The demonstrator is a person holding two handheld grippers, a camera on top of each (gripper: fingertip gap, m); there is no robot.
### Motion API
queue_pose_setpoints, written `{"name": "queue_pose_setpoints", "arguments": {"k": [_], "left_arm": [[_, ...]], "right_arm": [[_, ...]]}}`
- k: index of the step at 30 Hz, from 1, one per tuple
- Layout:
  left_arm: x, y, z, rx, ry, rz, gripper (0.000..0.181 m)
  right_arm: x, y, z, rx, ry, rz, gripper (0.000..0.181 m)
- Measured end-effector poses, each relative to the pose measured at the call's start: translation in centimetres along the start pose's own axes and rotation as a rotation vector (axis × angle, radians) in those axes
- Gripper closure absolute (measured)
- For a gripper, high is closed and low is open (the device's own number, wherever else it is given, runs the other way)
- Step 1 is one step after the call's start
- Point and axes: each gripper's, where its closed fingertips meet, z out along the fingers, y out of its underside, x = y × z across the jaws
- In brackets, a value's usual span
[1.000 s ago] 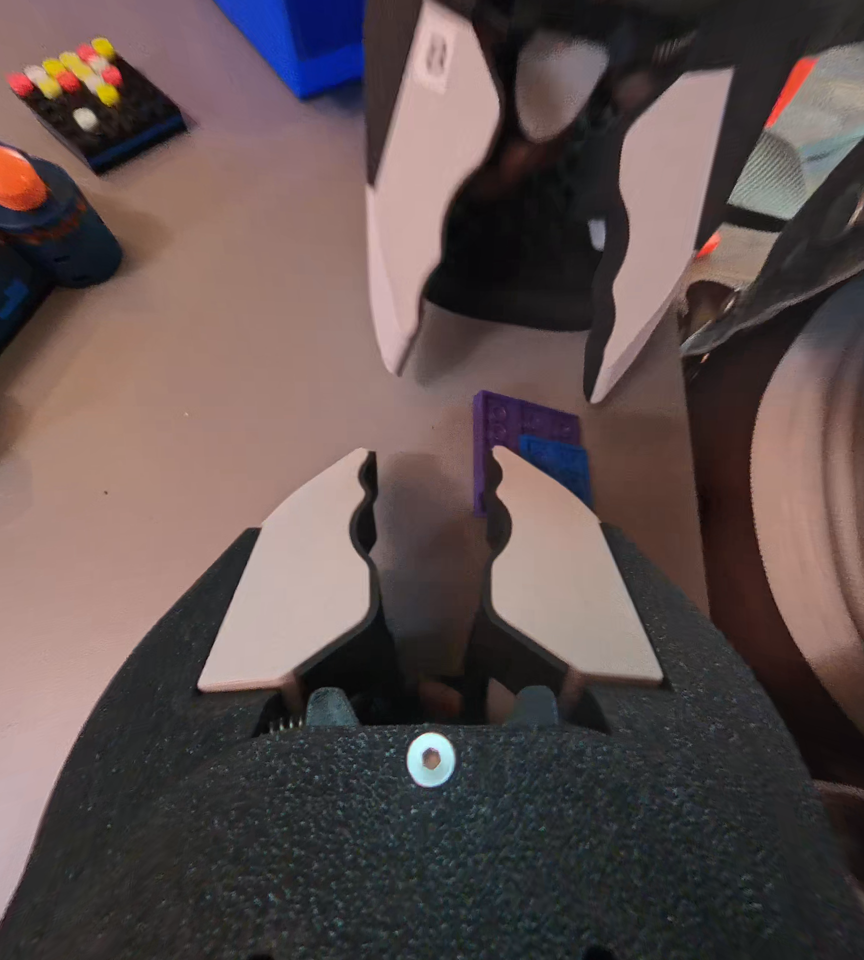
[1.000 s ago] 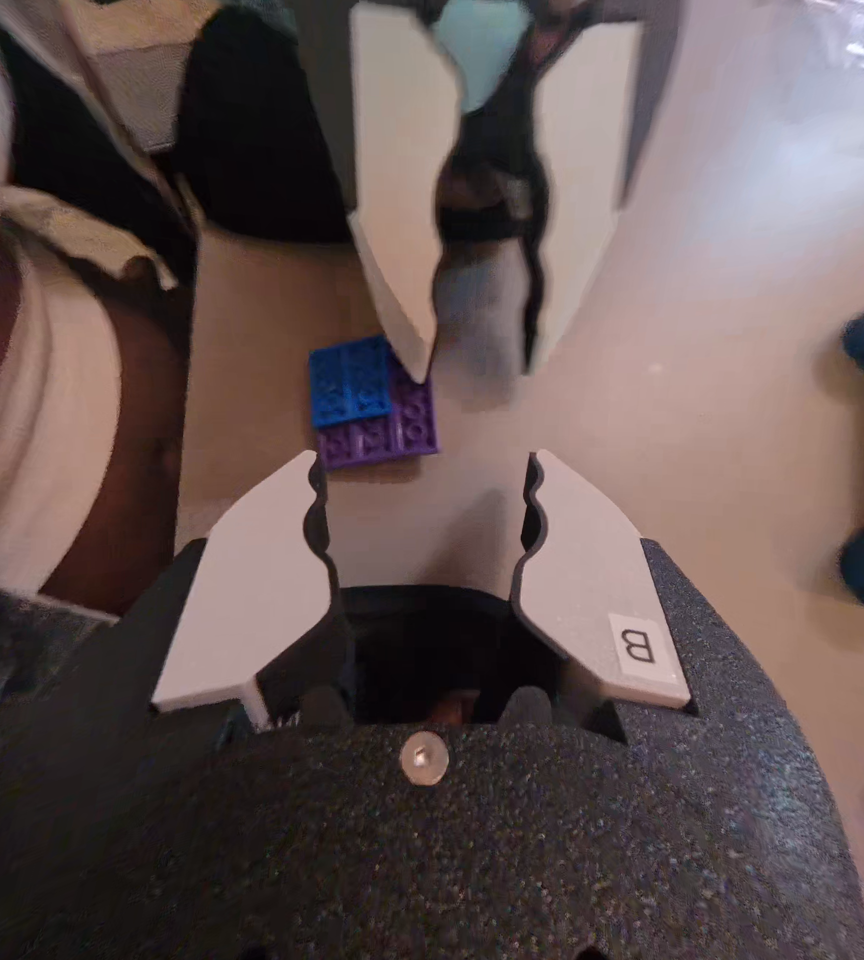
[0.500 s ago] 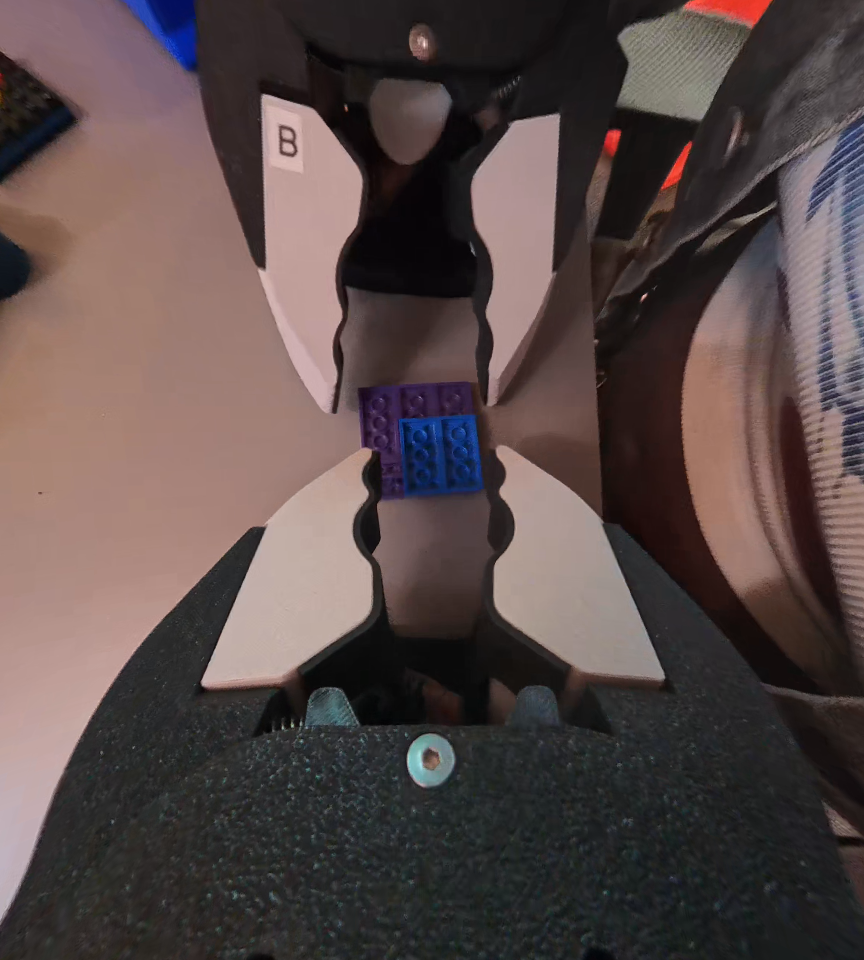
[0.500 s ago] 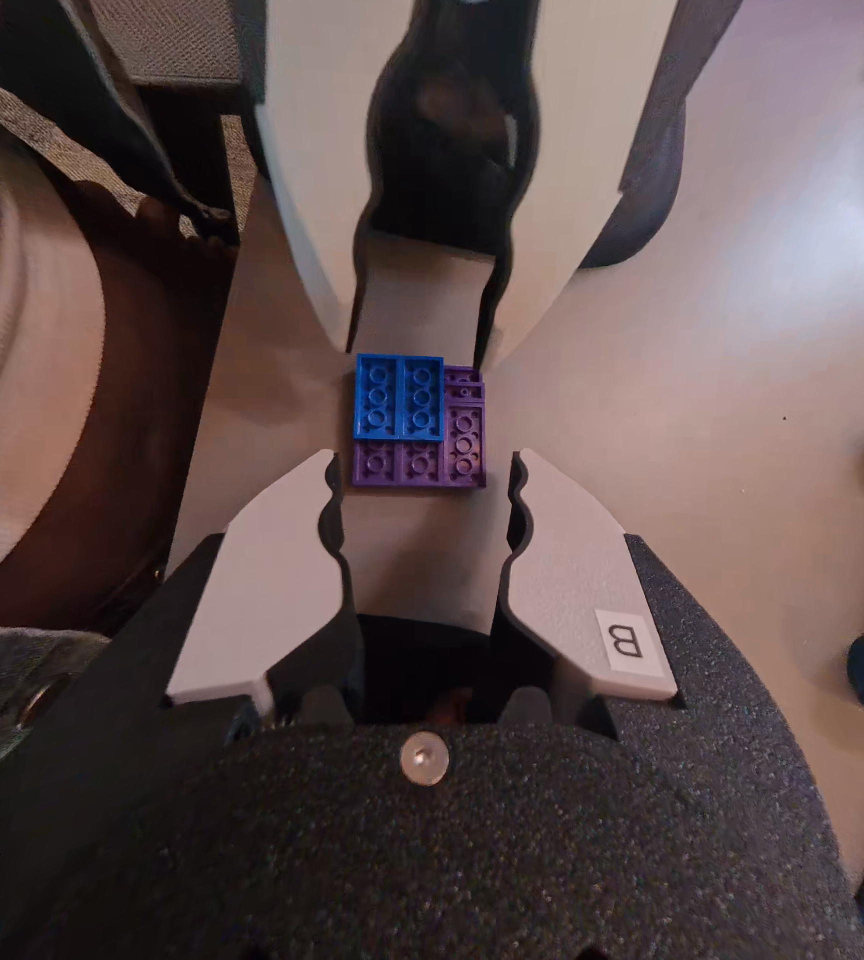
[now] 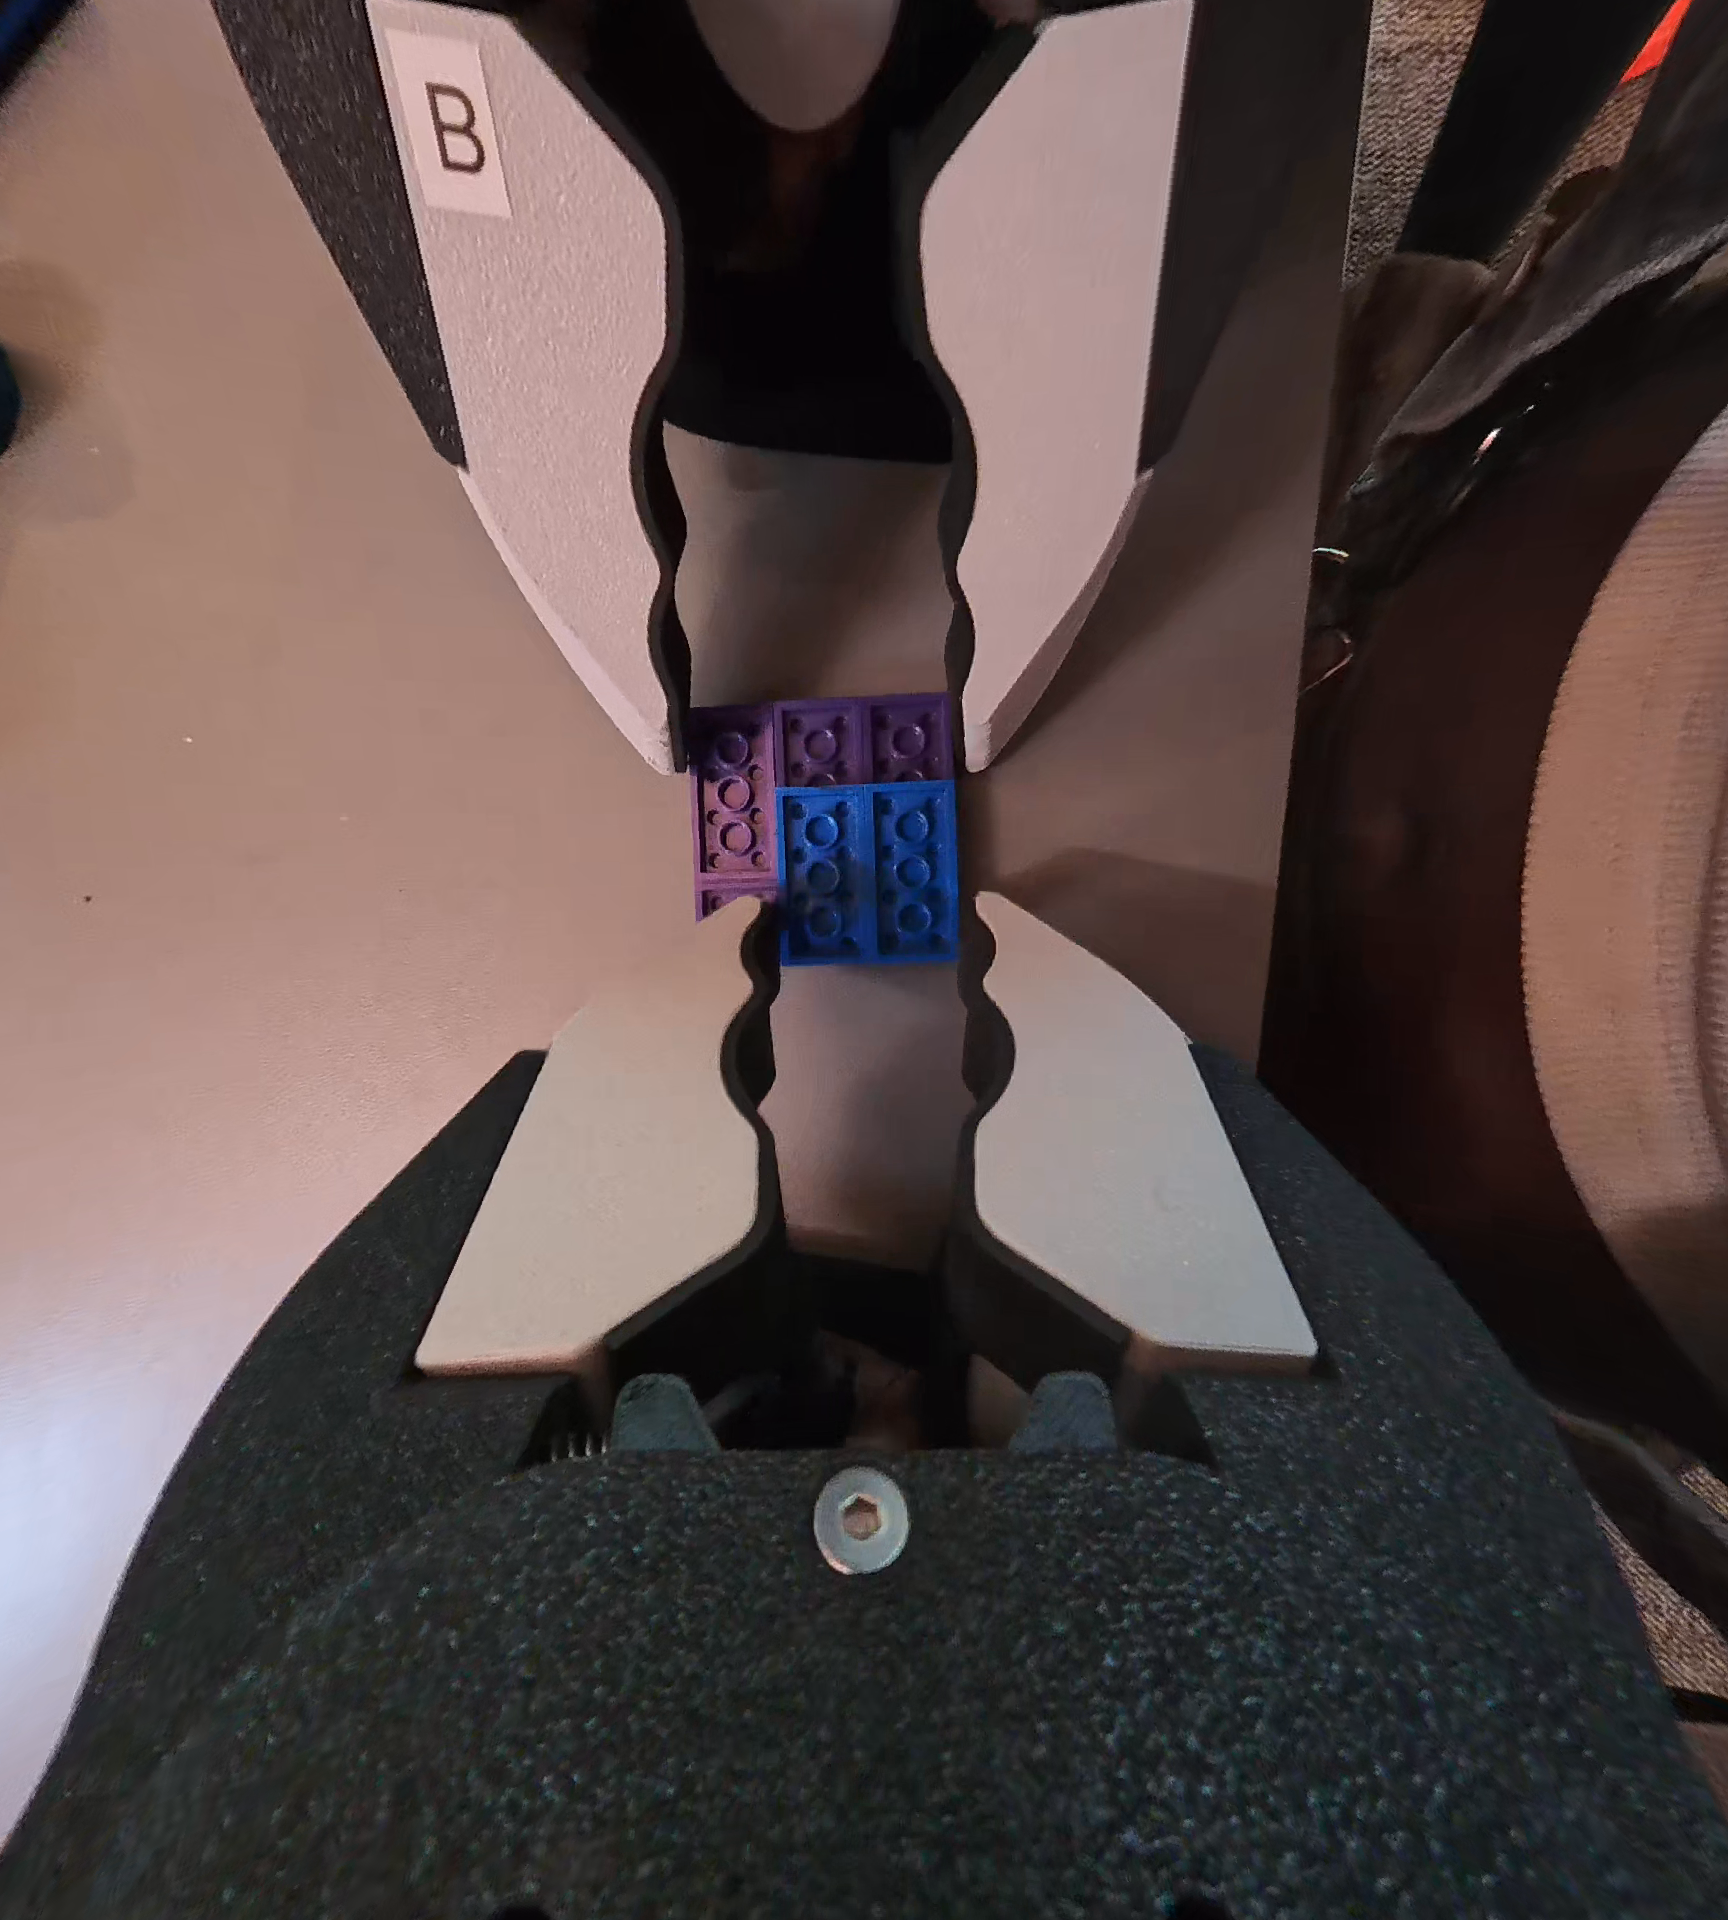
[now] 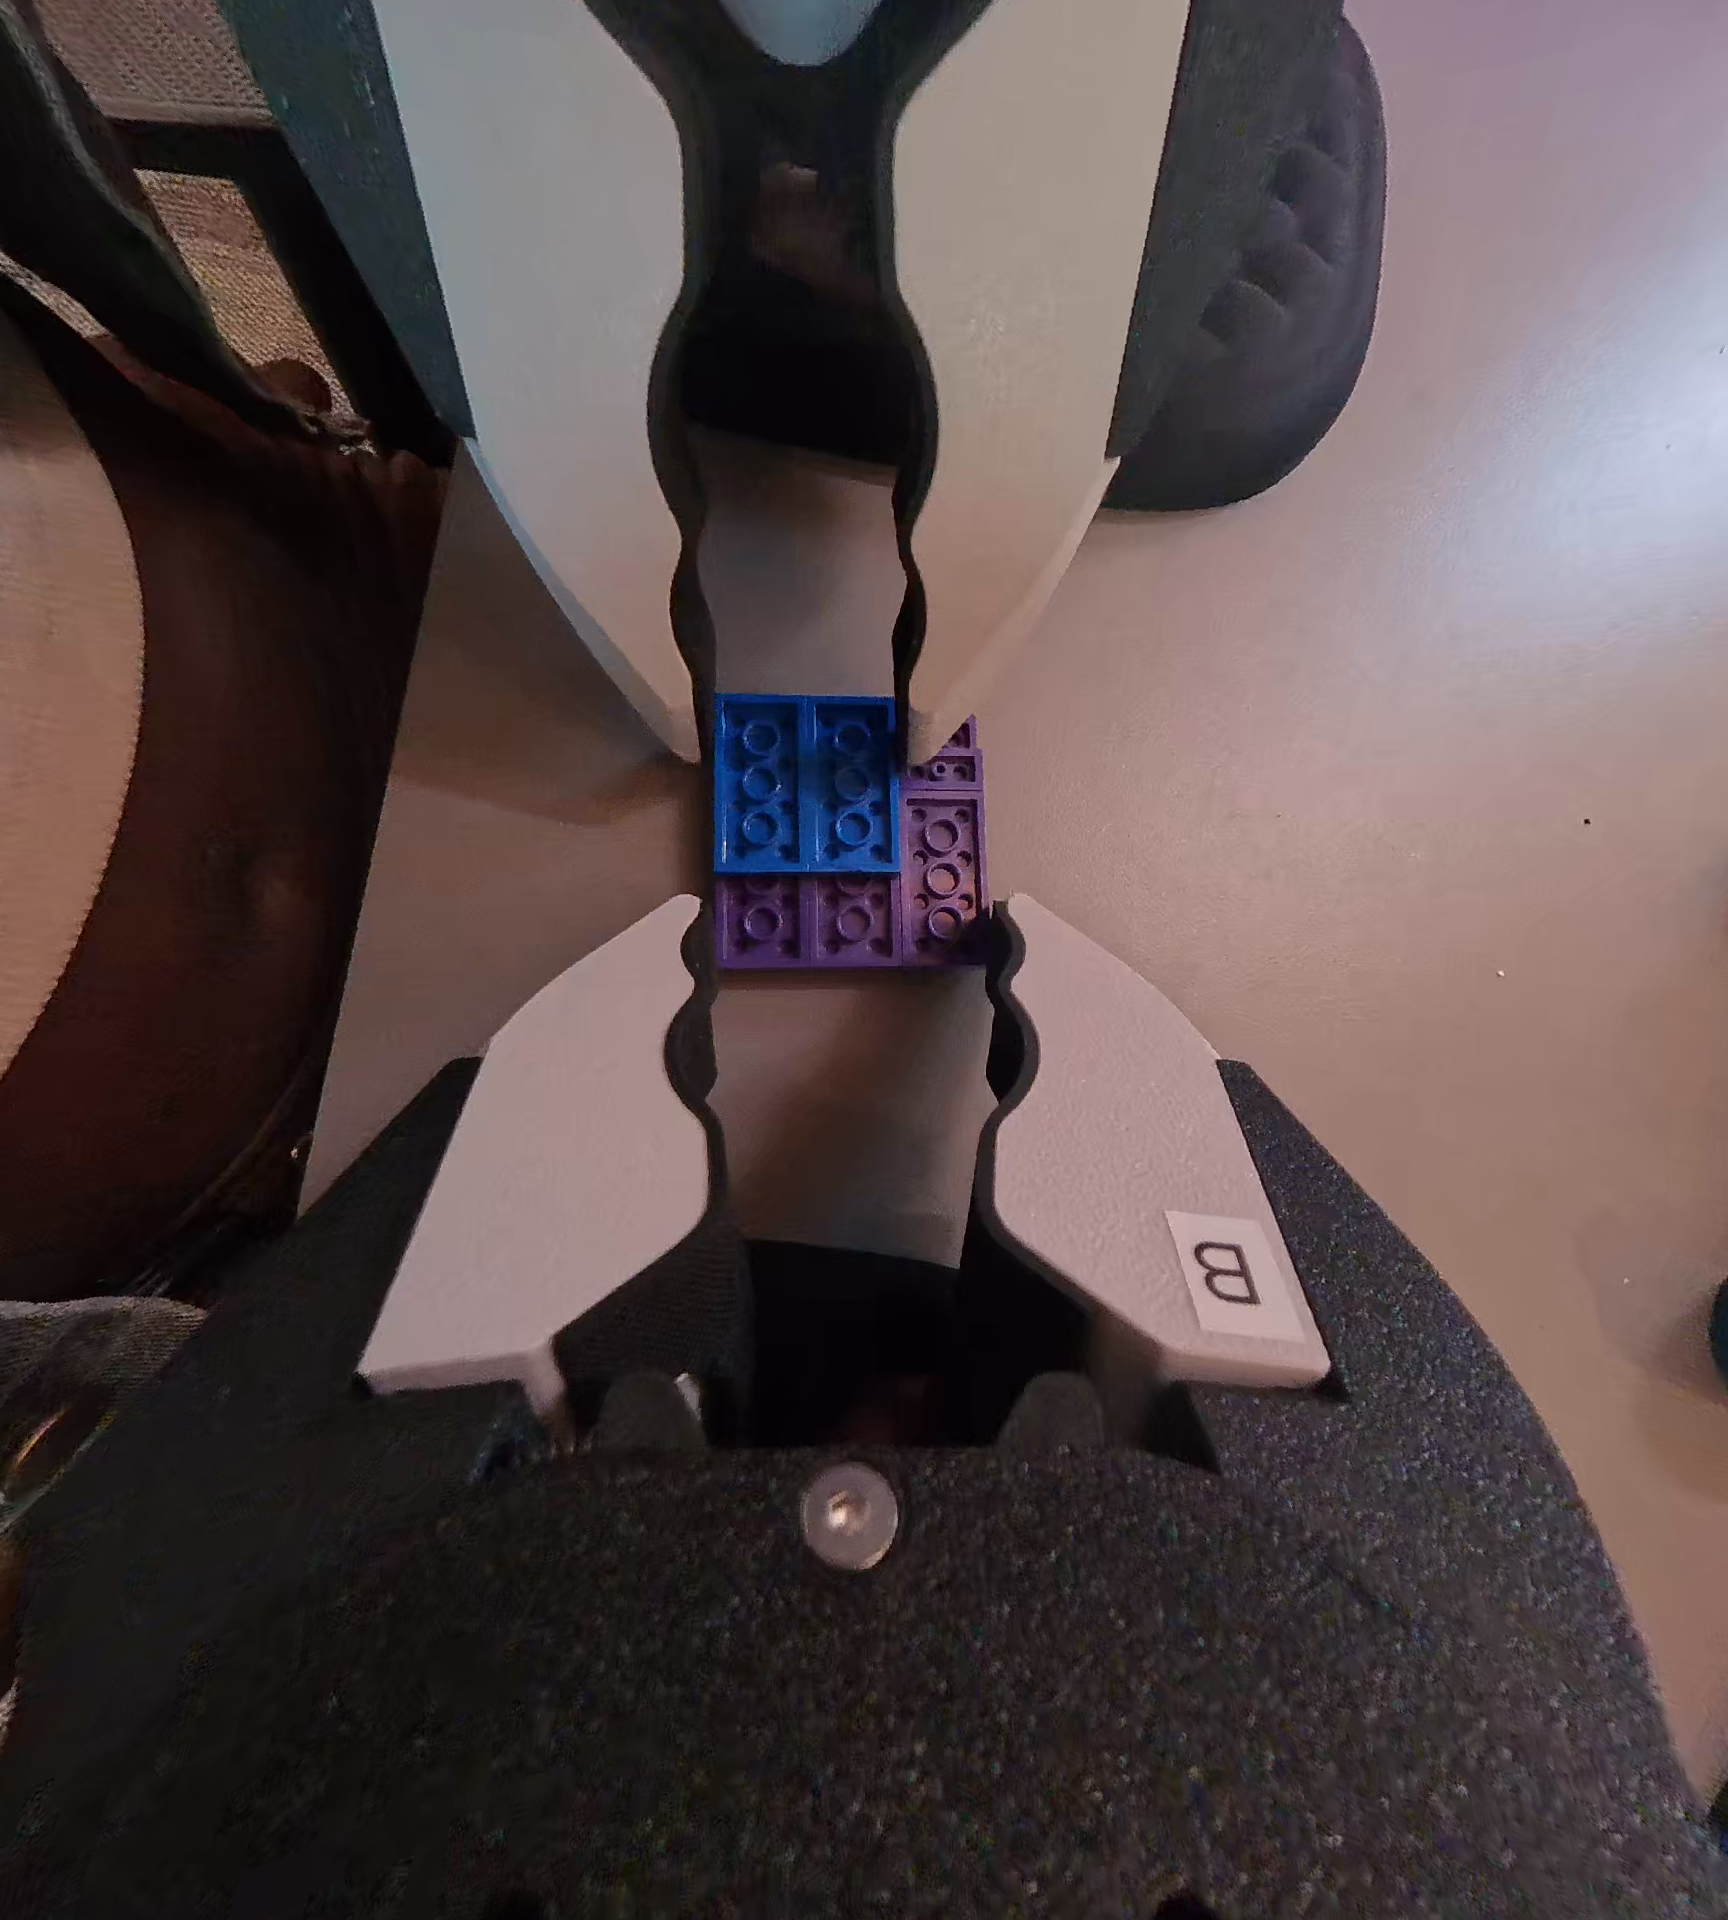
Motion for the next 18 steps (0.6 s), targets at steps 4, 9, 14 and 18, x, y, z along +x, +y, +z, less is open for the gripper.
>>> {"name": "queue_pose_setpoints", "arguments": {"k": [4,9,14,18], "left_arm": [[-0.22,0.31,-0.44,-0.004,-0.009,-0.034,0.138],[-0.28,0.33,-0.35,0.012,0.000,-0.054,0.142],[-0.09,0.47,0.02,0.005,0.009,-0.043,0.147],[-0.10,0.46,0.24,0.010,0.018,-0.049,0.148]], "right_arm": [[0.23,-0.16,-0.21,0.020,-0.007,0.031,0.131],[0.42,-0.49,-0.38,0.040,-0.026,0.060,0.128],[0.07,-0.34,0.03,0.010,-0.045,0.017,0.127],[0.19,-0.31,0.18,0.006,-0.026,-0.012,0.132]]}}
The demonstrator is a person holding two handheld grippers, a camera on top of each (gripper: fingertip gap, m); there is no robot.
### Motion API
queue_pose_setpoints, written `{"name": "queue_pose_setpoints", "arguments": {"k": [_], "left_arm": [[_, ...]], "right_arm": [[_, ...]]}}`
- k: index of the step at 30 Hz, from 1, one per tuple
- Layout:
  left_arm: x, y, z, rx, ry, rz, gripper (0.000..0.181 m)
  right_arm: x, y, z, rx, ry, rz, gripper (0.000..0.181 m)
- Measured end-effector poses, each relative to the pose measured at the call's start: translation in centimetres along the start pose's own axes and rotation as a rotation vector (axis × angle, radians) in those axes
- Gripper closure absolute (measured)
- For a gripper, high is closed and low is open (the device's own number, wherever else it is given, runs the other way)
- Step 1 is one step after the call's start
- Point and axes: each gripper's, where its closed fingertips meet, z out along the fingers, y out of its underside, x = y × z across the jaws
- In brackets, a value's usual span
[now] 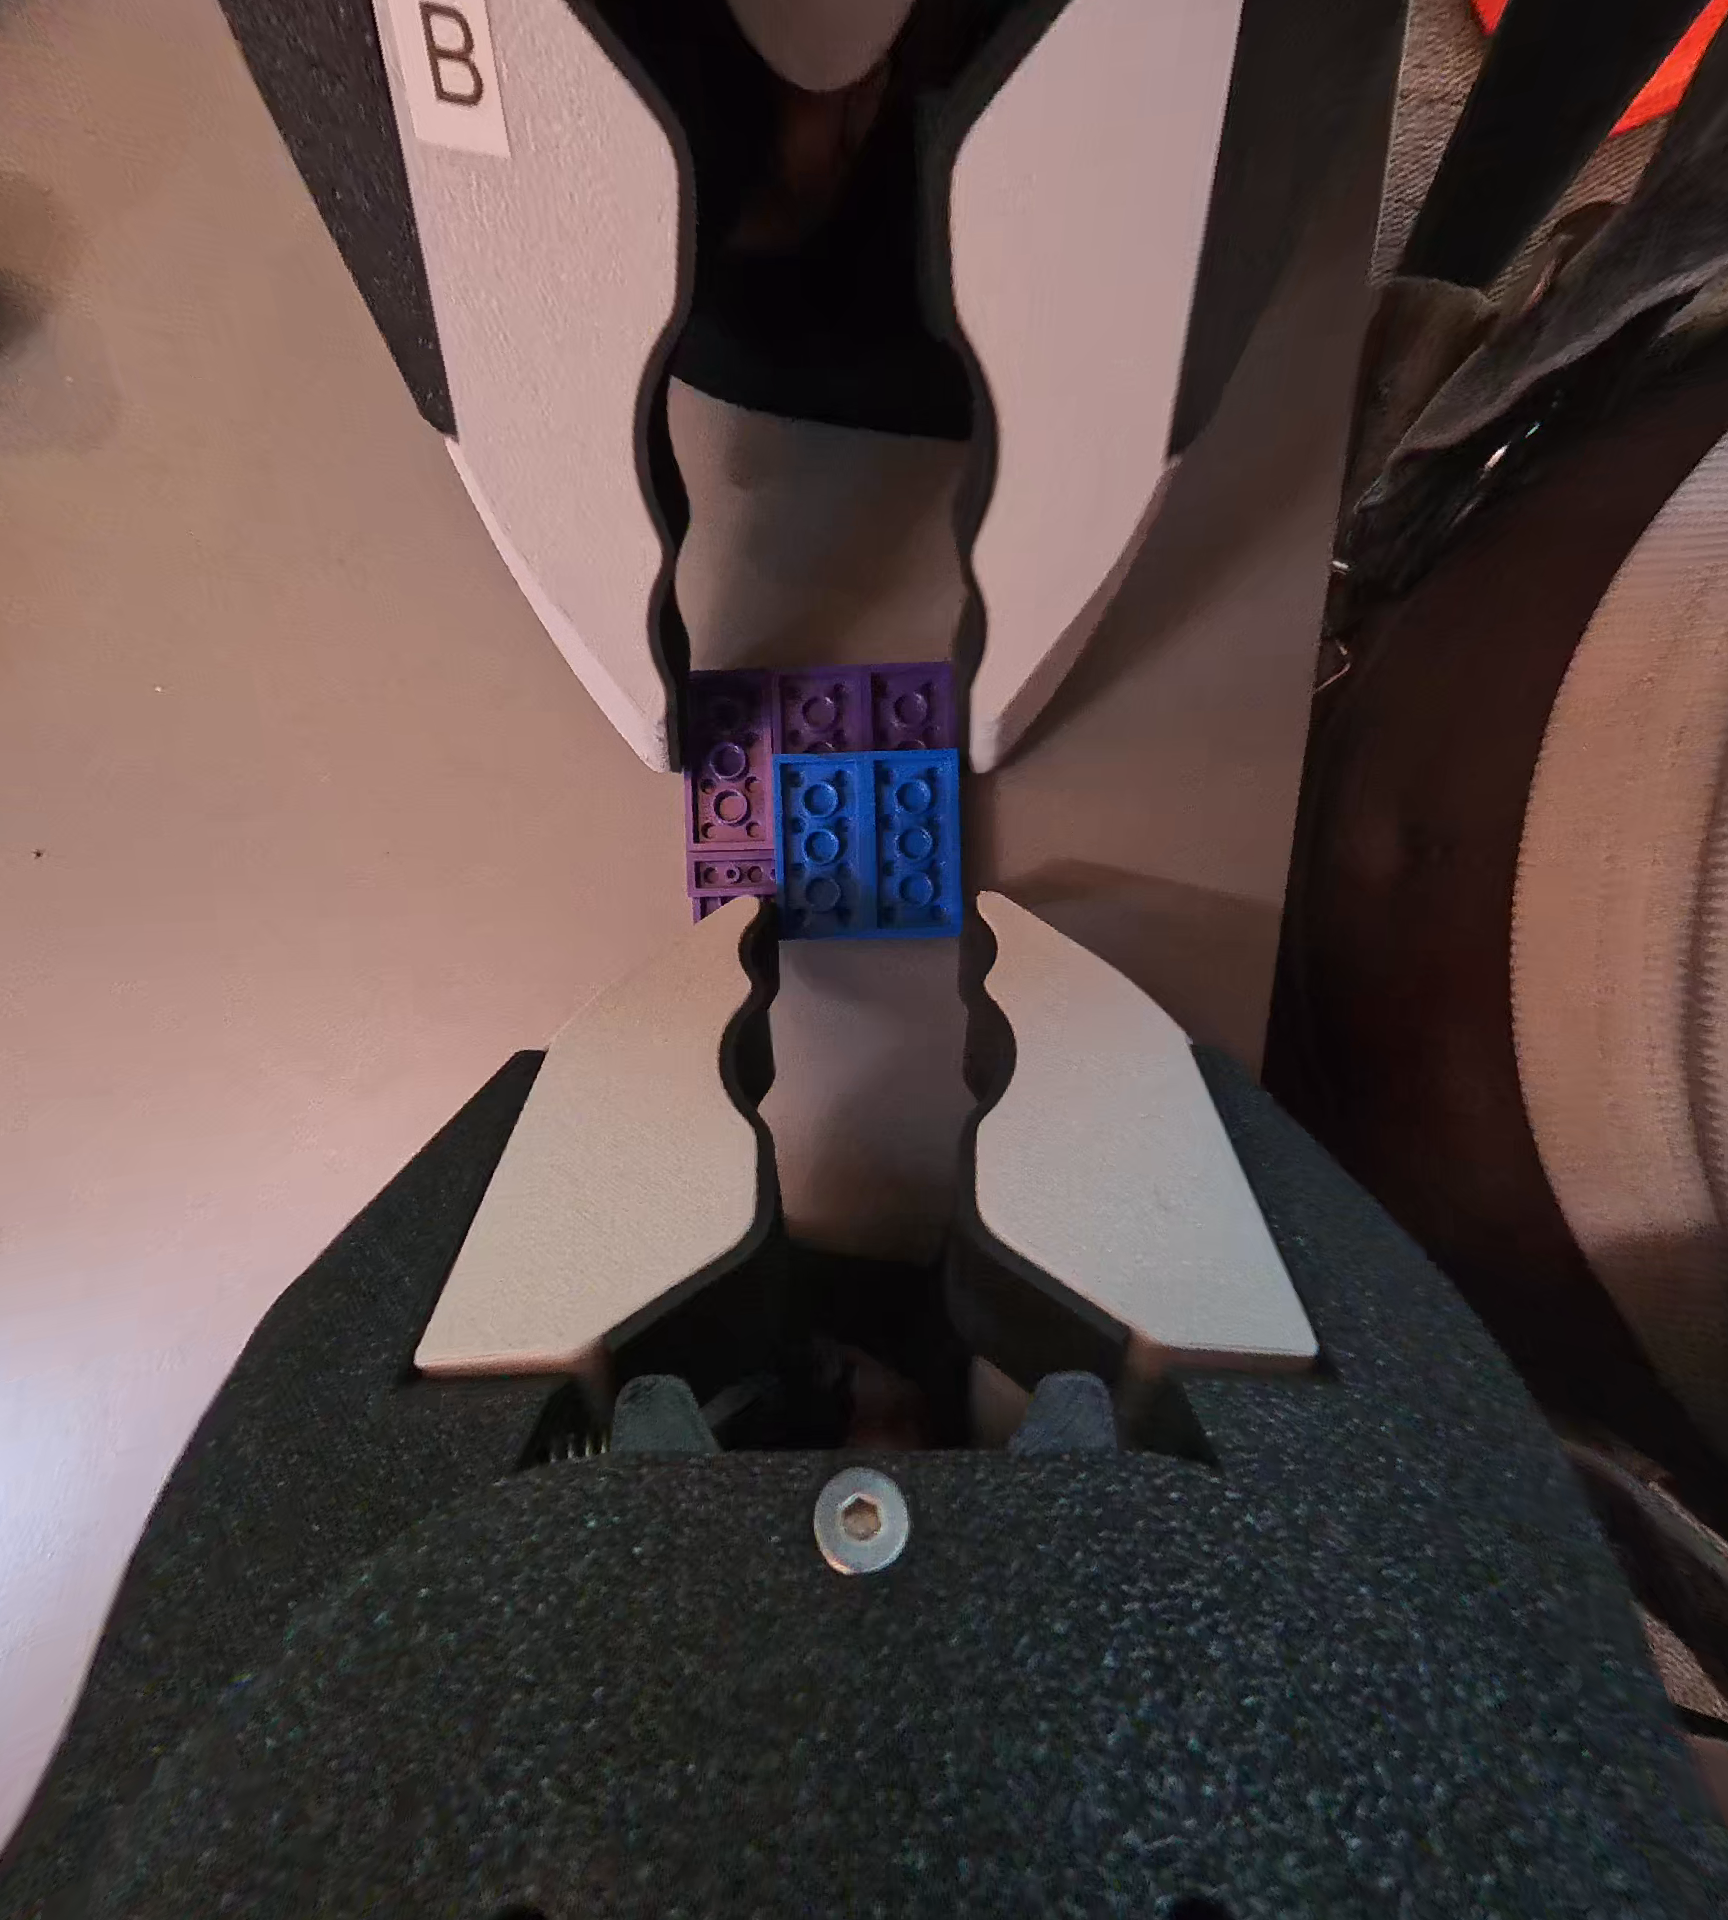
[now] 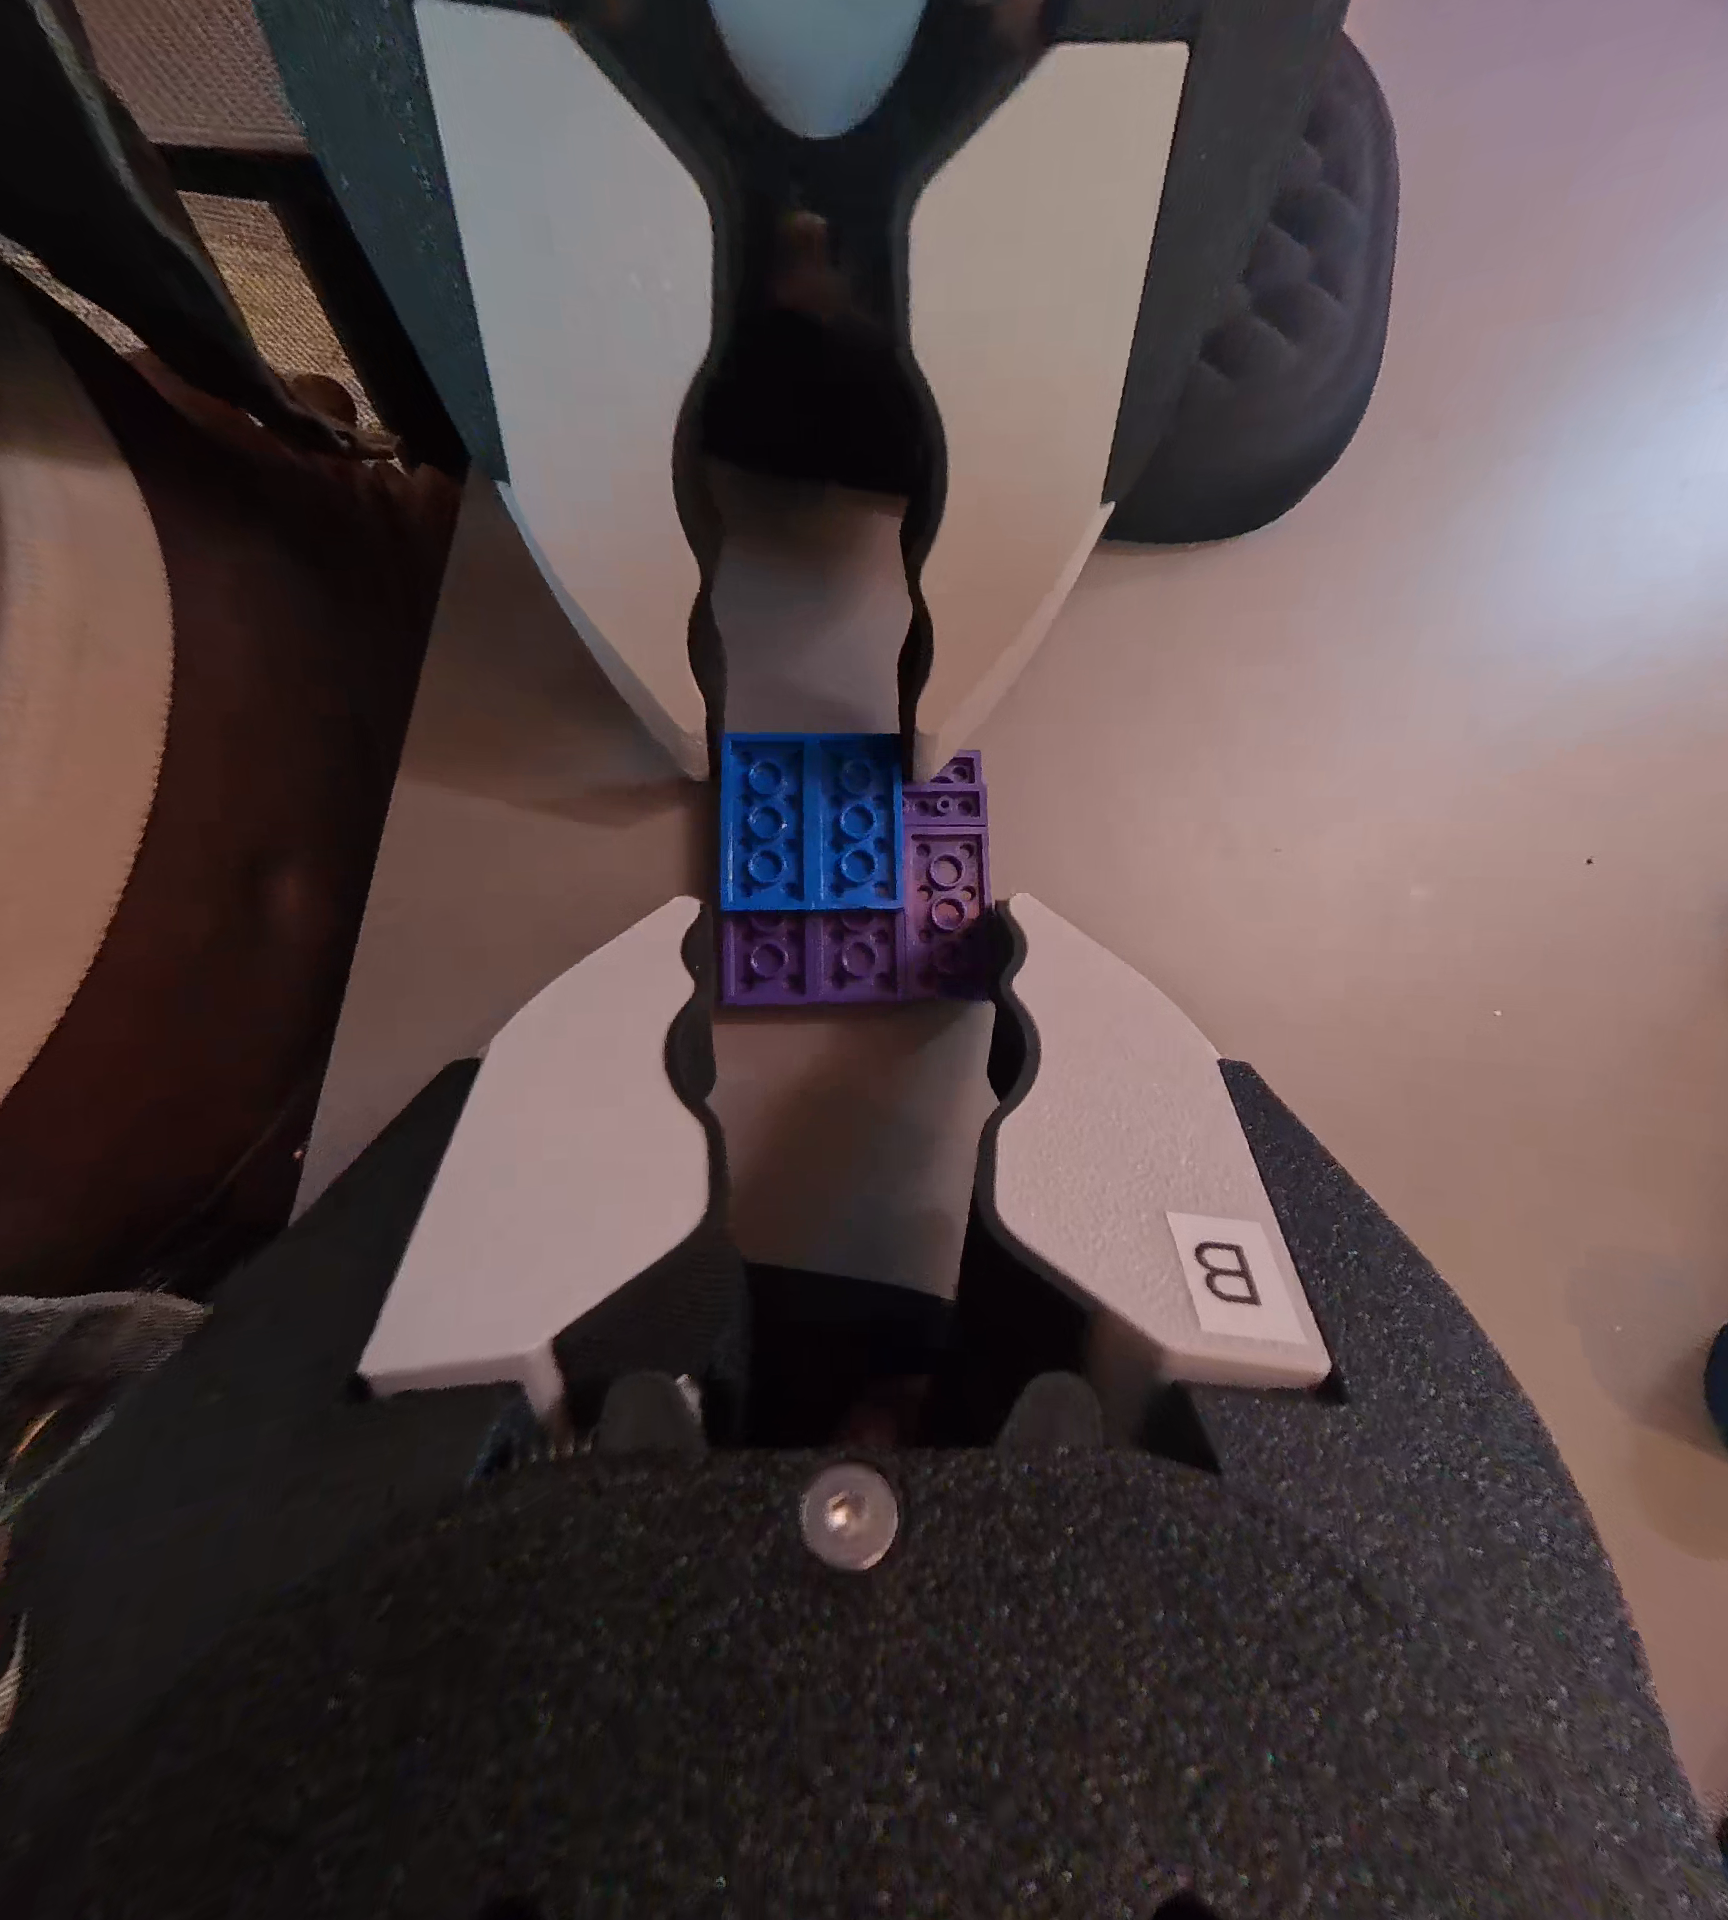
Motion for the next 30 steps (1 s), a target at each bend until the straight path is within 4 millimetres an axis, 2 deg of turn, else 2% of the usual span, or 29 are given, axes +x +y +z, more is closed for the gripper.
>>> {"name": "queue_pose_setpoints", "arguments": {"k": [13,24,25,26,27,29,30], "left_arm": [[-0.1,-0.2,0.0,0.108,-0.007,0.010,0.149],[-0.3,-0.4,-0.2,0.158,-0.194,0.097,0.149],[-0.3,-0.5,-0.2,0.165,-0.219,0.119,0.151],[0.7,-1.8,-0.5,0.250,-0.192,0.143,0.181],[1.3,-3.0,-0.8,0.308,-0.168,0.124,0.181],[-0.2,-1.6,-0.6,0.211,-0.171,0.006,0.179],[-0.9,-1.0,-0.9,0.222,-0.156,-0.070,0.172]], "right_arm": [[0.0,0.2,0.1,-0.019,0.028,0.061,0.132],[-0.1,0.2,0.0,0.003,0.072,0.068,0.132],[0.1,0.2,0.0,0.003,0.082,0.072,0.132],[0.7,0.3,-0.1,-0.002,0.124,0.089,0.132],[0.6,0.2,0.0,0.008,0.111,0.088,0.132],[0.0,0.1,0.0,0.016,0.082,0.062,0.132],[0.0,0.2,-0.1,0.017,0.087,0.066,0.132]]}}
